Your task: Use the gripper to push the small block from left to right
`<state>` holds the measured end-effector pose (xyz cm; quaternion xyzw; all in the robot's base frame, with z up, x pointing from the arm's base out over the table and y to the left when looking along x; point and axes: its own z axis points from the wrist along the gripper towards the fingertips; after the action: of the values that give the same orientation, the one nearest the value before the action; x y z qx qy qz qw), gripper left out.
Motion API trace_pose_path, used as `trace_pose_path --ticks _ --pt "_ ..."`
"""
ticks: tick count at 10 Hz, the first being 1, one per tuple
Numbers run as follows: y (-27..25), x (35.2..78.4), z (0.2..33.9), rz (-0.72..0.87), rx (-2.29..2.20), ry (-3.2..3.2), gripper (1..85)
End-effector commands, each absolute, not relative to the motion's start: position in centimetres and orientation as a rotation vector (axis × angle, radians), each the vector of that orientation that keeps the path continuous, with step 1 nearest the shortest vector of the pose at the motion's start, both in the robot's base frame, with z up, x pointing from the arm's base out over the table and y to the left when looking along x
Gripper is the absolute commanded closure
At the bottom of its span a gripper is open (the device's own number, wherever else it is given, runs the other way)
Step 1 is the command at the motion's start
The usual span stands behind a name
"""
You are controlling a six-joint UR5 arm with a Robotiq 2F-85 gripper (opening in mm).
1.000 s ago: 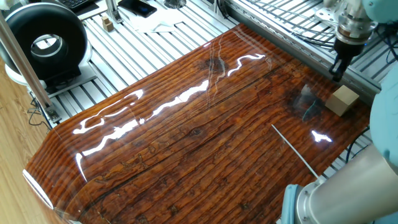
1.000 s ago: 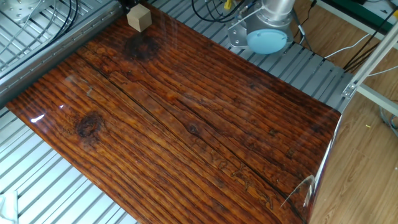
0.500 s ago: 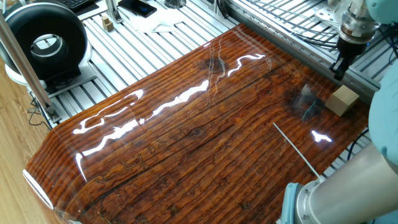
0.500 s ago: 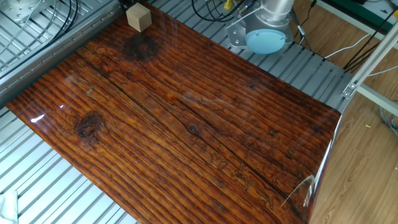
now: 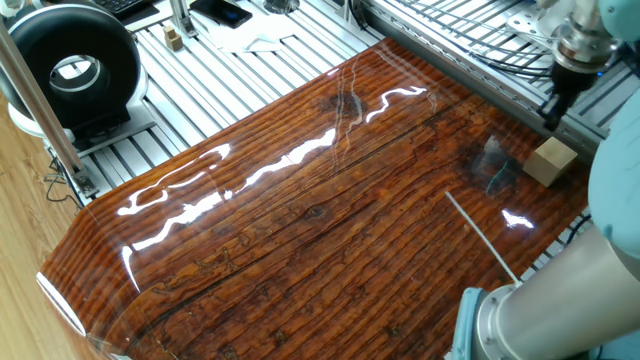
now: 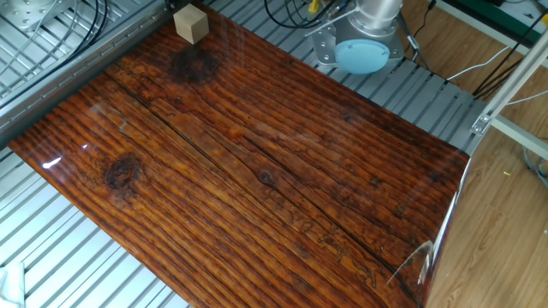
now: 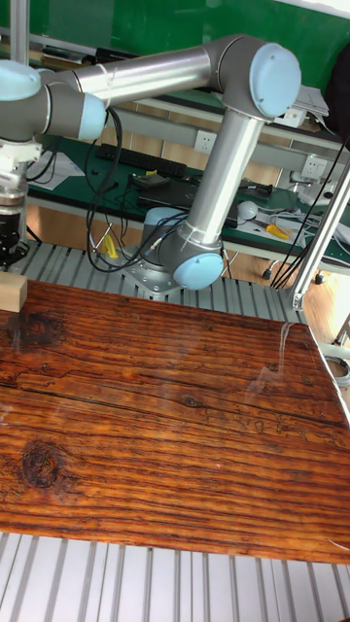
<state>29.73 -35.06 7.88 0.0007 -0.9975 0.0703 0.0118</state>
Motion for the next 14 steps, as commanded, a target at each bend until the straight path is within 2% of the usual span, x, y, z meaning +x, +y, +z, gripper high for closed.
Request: trace_pose_path --ticks 1,3,6,14 --pt "-35.6 29.1 7.5 0.173 -0.068 -3.178 84.7" --pt "-34.9 29.8 7.6 0.105 -0.112 -3.211 84.7" --pt "-36.8 29.2 7.3 0.183 -0.059 -3.196 84.7" --pt "-37.0 28.5 6.0 0.142 -0.015 -3.178 84.7"
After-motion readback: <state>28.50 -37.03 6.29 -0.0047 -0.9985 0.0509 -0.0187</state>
